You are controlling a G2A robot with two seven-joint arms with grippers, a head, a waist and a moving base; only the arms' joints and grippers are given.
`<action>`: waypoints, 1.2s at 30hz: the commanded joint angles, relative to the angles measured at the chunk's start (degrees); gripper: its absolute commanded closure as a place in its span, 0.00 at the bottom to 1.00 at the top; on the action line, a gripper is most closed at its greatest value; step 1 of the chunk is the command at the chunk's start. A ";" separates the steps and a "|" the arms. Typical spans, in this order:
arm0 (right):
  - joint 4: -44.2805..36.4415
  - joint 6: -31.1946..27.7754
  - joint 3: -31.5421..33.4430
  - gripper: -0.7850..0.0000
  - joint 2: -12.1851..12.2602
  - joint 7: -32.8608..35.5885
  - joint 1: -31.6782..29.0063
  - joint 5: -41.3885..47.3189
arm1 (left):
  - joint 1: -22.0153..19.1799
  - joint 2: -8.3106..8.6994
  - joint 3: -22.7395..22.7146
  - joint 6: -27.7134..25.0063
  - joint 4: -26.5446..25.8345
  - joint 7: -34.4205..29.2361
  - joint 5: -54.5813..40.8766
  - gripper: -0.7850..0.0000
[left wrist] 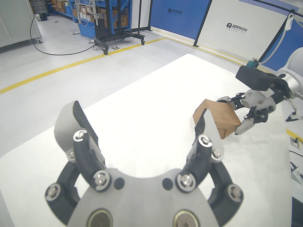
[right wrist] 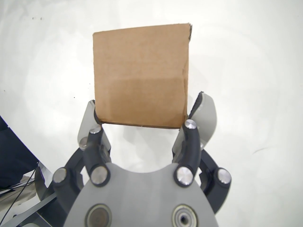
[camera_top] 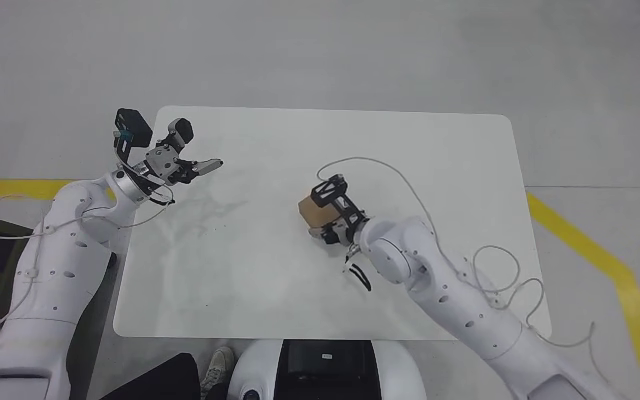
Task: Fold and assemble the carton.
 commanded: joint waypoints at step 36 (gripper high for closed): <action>-20.60 -5.12 28.68 0.53 2.37 -9.21 -12.05 32.37 | 0.00 0.00 0.00 0.00 0.00 0.00 0.00 0.00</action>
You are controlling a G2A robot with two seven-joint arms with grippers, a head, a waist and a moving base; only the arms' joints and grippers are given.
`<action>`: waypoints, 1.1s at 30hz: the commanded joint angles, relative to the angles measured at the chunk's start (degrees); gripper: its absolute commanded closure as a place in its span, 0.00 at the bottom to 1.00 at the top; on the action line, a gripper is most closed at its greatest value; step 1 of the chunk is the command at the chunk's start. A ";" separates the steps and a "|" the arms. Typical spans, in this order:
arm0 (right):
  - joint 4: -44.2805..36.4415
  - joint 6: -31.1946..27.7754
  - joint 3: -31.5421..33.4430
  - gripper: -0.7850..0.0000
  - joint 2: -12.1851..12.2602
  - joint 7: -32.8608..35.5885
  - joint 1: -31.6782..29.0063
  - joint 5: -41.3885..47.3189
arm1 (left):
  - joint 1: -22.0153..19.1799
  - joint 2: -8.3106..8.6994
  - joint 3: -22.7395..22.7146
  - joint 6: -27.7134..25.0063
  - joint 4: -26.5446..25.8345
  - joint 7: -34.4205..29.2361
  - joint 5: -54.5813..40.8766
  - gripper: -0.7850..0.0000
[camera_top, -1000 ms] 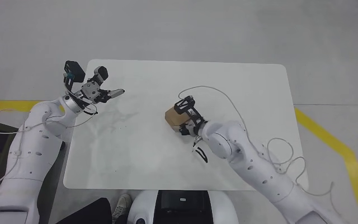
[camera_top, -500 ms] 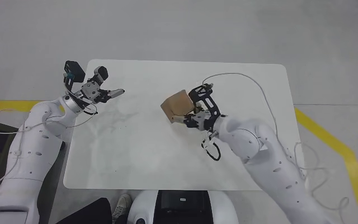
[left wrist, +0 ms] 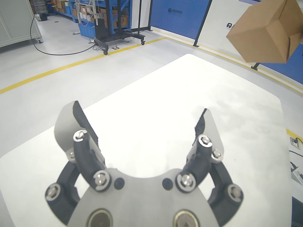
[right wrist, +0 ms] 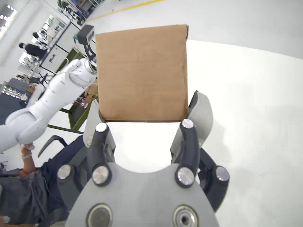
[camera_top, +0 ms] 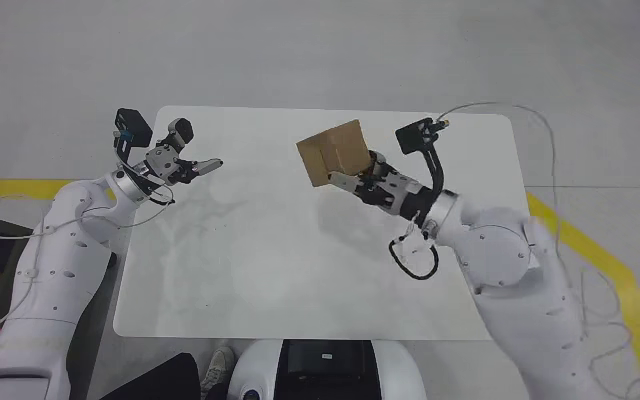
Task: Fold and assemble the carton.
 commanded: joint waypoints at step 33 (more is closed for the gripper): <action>1.57 -4.09 6.70 0.12 1.62 3.33 -6.90 9.68 | 0.00 0.00 0.00 0.00 0.00 0.00 0.00 0.00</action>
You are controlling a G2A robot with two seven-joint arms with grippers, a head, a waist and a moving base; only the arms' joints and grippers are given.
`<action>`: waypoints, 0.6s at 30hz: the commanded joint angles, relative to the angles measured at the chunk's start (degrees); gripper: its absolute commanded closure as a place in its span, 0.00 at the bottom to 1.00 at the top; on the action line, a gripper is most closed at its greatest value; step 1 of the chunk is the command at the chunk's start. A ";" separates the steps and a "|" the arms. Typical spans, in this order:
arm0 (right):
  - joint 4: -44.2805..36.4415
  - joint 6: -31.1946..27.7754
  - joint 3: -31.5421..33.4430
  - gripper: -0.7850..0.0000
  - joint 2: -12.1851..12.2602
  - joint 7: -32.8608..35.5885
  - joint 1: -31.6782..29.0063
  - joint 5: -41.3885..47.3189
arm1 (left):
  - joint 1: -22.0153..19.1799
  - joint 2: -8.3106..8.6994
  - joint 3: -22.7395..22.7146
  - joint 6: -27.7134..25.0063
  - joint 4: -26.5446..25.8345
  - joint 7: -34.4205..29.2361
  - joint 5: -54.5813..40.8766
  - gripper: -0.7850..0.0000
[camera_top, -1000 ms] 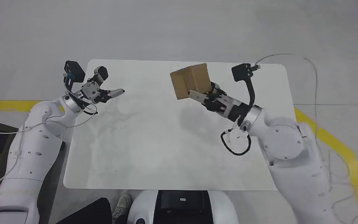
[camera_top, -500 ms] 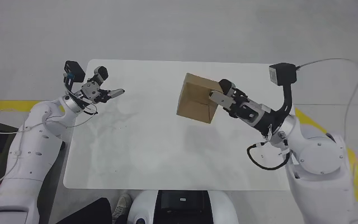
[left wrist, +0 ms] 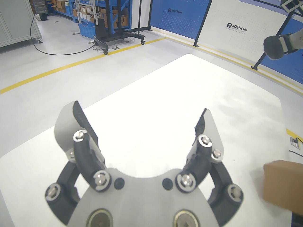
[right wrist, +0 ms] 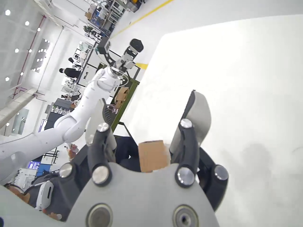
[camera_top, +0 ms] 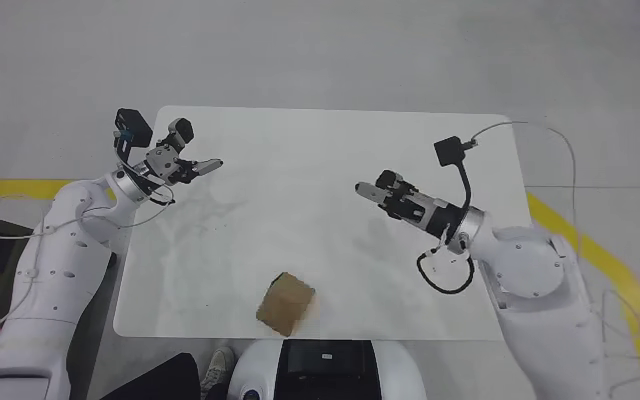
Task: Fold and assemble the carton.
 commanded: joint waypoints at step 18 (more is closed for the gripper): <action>4.41 -5.97 2.94 0.00 1.43 -5.65 -2.25 -15.47 | 0.00 0.00 0.00 0.00 0.00 0.00 0.00 0.00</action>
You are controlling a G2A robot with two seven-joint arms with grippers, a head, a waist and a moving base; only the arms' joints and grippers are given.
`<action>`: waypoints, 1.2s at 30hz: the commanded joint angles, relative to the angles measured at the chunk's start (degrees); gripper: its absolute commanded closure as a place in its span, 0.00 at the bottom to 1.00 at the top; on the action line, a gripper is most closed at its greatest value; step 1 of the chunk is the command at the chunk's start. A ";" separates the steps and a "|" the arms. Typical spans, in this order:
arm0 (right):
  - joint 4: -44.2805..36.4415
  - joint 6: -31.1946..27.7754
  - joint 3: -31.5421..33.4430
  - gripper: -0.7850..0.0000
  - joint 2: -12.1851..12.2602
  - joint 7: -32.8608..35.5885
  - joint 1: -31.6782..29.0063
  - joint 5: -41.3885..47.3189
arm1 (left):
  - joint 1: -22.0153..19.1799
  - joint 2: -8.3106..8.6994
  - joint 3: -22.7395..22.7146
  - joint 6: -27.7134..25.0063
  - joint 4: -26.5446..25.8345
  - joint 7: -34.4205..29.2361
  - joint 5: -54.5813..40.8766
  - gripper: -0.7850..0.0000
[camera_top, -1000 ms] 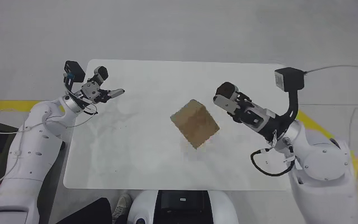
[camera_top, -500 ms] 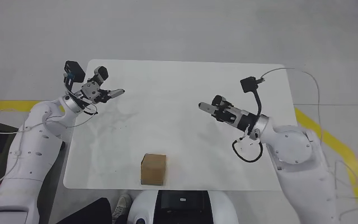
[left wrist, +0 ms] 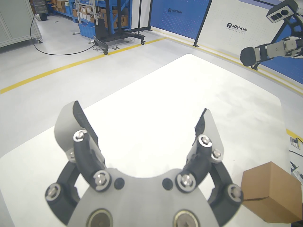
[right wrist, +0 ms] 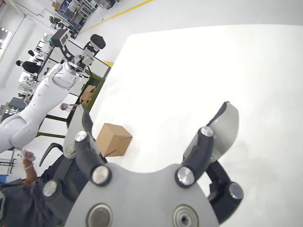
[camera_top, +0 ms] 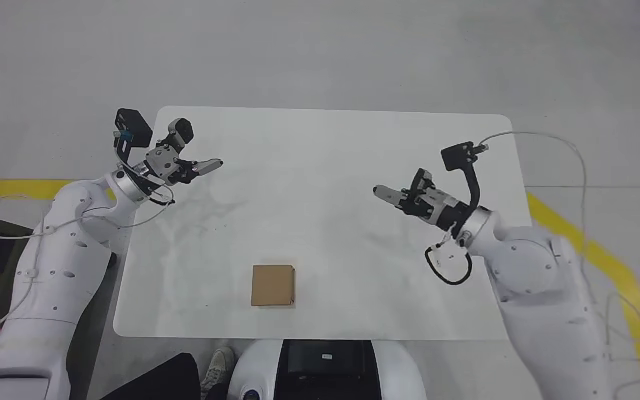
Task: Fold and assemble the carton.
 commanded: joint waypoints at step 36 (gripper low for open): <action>5.61 0.88 1.57 0.00 0.16 -10.93 0.57 -7.54 | 0.00 0.00 0.00 0.00 0.00 0.00 0.00 0.00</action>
